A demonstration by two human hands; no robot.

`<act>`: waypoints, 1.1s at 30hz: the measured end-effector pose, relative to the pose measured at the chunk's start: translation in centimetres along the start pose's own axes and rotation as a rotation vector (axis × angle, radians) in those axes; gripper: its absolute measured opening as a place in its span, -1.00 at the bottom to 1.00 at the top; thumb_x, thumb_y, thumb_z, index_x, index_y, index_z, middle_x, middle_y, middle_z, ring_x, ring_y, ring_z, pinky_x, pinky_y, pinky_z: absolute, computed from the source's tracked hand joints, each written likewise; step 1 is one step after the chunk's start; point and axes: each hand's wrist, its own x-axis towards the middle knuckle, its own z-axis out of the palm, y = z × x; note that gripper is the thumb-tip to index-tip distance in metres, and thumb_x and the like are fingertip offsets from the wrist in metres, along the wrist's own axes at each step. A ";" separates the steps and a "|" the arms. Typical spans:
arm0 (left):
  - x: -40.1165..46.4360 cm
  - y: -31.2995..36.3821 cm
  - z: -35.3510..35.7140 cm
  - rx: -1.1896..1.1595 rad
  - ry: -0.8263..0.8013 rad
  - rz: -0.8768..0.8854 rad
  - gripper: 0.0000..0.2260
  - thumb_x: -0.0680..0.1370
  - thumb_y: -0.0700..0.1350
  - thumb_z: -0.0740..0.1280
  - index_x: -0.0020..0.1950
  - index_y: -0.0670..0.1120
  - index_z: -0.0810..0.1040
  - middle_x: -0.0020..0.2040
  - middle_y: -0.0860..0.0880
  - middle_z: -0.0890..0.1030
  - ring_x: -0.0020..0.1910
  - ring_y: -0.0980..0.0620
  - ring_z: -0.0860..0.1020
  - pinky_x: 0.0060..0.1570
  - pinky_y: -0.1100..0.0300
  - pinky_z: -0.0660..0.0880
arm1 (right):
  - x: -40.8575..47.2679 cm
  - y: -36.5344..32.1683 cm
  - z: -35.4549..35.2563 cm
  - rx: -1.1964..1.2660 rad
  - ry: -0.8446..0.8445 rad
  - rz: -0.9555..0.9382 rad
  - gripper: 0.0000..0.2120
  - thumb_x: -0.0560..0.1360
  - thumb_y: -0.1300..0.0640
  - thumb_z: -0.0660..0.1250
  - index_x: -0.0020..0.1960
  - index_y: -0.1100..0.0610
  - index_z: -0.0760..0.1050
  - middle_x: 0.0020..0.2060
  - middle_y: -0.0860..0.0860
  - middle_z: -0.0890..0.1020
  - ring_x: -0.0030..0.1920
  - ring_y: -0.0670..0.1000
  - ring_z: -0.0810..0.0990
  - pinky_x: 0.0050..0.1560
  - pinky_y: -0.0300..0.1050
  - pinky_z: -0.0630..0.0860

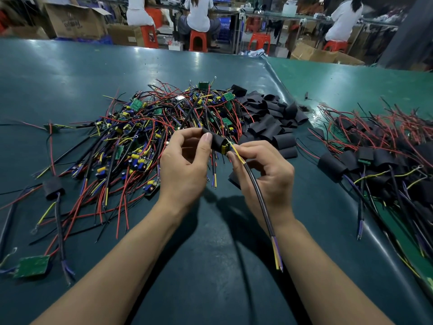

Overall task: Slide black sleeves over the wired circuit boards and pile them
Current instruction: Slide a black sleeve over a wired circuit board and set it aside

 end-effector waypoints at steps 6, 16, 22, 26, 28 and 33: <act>0.1 -0.3 0.0 -0.079 -0.034 -0.010 -0.94 0.55 -0.05 0.38 0.01 0.04 0.55 -0.15 -0.04 0.65 -0.23 -0.02 0.63 -0.12 0.01 0.62 | 0.0 0.1 0.1 0.028 0.002 0.004 -0.95 0.45 0.33 0.47 -0.12 0.34 0.64 -0.18 0.13 0.64 -0.17 -0.06 0.61 -0.11 -0.28 0.53; -0.1 -0.2 0.2 -0.056 -0.077 -0.059 -0.92 0.57 -0.11 0.39 0.03 0.02 0.55 -0.15 0.03 0.62 -0.28 0.11 0.55 -0.16 0.06 0.57 | -0.3 0.5 0.3 0.091 0.003 0.116 -0.96 0.49 0.22 0.45 -0.07 0.20 0.65 -0.16 -0.15 0.59 -0.17 -0.12 0.61 -0.18 -0.20 0.54; -0.3 -0.4 0.2 0.033 -0.079 -0.077 -0.91 0.56 0.03 0.37 -0.07 0.04 0.54 -0.21 -0.11 0.60 -0.32 0.02 0.50 -0.28 0.05 0.51 | -0.2 0.2 0.3 0.116 0.017 0.205 -0.99 0.52 0.14 0.43 -0.06 0.05 0.61 -0.21 -0.06 0.63 -0.29 0.02 0.63 -0.29 -0.07 0.56; -0.1 -0.5 0.0 0.062 -0.064 -0.073 -0.91 0.56 0.02 0.39 -0.08 0.02 0.57 -0.21 -0.12 0.63 -0.32 0.05 0.52 -0.28 0.05 0.53 | 0.0 0.0 0.0 0.157 -0.027 0.348 -0.97 0.49 0.13 0.45 -0.10 0.02 0.62 -0.35 0.00 0.64 -0.41 -0.04 0.60 -0.37 -0.30 0.48; 0.0 -0.7 -0.1 0.076 -0.036 -0.072 -0.89 0.55 0.01 0.42 -0.07 -0.01 0.60 -0.27 -0.06 0.61 -0.35 0.09 0.52 -0.31 0.10 0.52 | -0.1 0.0 0.0 0.175 -0.080 0.406 -0.95 0.48 0.14 0.45 -0.14 0.03 0.61 -0.36 0.03 0.62 -0.41 0.05 0.59 -0.40 -0.08 0.55; -0.2 -0.9 0.0 0.106 -0.059 -0.079 -0.89 0.56 0.06 0.39 -0.10 0.06 0.57 -0.21 -0.09 0.64 -0.26 -0.14 0.62 -0.19 -0.14 0.61 | 0.0 -0.3 0.0 0.225 -0.101 0.456 -0.95 0.47 0.09 0.45 -0.15 -0.04 0.60 -0.38 -0.02 0.62 -0.40 -0.02 0.61 -0.39 -0.17 0.57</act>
